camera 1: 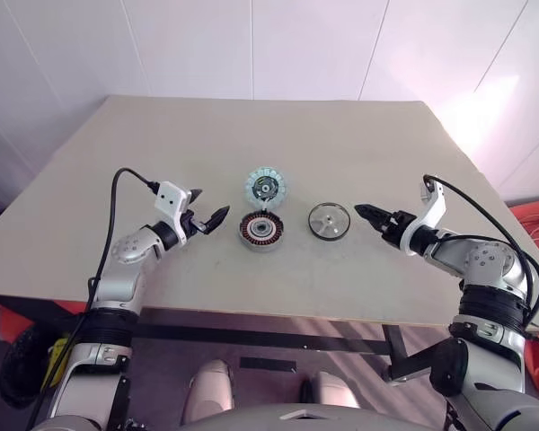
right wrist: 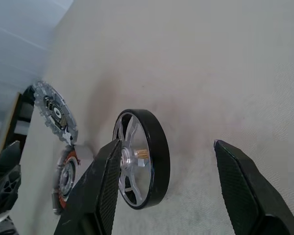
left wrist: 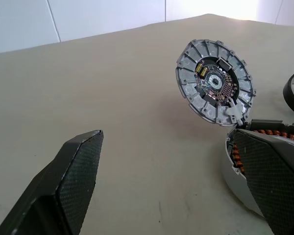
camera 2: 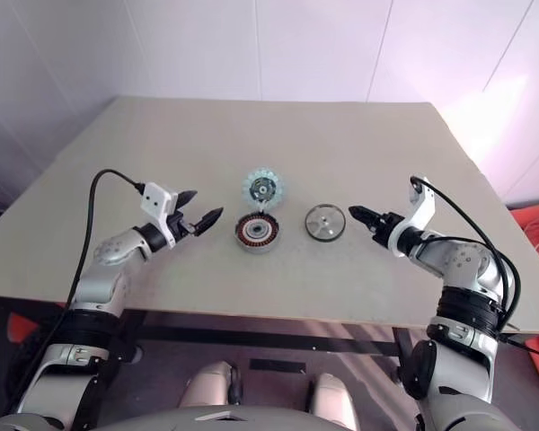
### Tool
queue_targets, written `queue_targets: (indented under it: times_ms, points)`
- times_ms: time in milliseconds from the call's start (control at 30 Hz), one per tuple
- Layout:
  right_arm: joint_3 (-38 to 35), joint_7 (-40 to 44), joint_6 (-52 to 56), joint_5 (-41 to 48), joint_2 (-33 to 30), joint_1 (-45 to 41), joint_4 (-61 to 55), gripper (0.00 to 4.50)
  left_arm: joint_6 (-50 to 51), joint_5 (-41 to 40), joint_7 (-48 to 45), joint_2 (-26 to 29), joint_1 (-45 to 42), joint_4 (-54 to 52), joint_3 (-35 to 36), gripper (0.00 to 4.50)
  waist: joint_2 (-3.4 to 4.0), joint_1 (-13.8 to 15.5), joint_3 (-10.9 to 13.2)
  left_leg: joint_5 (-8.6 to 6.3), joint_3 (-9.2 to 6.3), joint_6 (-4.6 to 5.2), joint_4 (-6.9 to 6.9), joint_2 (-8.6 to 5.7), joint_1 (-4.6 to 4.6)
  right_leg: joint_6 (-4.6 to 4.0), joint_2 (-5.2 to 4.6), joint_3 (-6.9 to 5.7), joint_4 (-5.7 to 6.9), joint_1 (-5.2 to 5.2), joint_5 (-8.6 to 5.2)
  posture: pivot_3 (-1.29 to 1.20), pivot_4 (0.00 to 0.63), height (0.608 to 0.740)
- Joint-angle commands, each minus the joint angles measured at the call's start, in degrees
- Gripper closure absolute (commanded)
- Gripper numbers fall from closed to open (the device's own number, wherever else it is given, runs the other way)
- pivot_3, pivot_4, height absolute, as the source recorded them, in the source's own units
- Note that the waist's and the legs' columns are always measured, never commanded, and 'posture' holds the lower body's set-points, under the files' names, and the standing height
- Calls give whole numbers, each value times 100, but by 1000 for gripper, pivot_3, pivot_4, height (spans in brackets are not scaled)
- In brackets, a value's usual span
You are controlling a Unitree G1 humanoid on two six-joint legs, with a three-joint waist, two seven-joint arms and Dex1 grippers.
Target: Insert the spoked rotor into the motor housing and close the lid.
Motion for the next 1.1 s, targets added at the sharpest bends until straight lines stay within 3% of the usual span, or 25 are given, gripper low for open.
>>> queue_targets:
  times_ms: [33, 500, 600, 833, 1100]
  points:
    - [-44, -122, 117, 263, 165, 54, -249, 1127, -74, 10, -23, 82, -75, -189, 51, 0, 0, -3, 0, 0, 0, 0, -1, 1, 0, 0, 0, 0, 0, 0, 0, 0, 0, 740]
    - [198, -183, 319, 742, 684, 242, -733, 1127, -92, 23, -33, 127, -112, -153, 63, 0, 0, -5, 0, 5, 0, -9, -21, -3, 6, 2, -1, 0, -3, -4, -1, 0, 0, 740]
    - [236, -228, 284, 767, 712, 252, -736, 1722, -94, 25, -29, 133, -114, -154, 65, 0, 0, -4, 0, 5, 0, -9, -21, -3, 6, 2, -1, 1, -3, -5, -1, 0, 0, 740]
    - [403, -220, 173, 749, 650, 316, -718, 4160, -110, 42, -20, 143, -104, -164, 69, 0, 0, -4, 0, 6, 0, -10, -23, -3, 6, 3, -1, 1, -3, -6, -2, 0, 0, 740]
    - [182, -338, 186, 1029, 778, 205, -734, 4210, -116, 52, -23, 138, -113, -152, 70, 0, 0, -4, 0, 6, 0, -11, -24, -4, 7, 3, -1, 1, -4, -5, -2, 0, 0, 740]
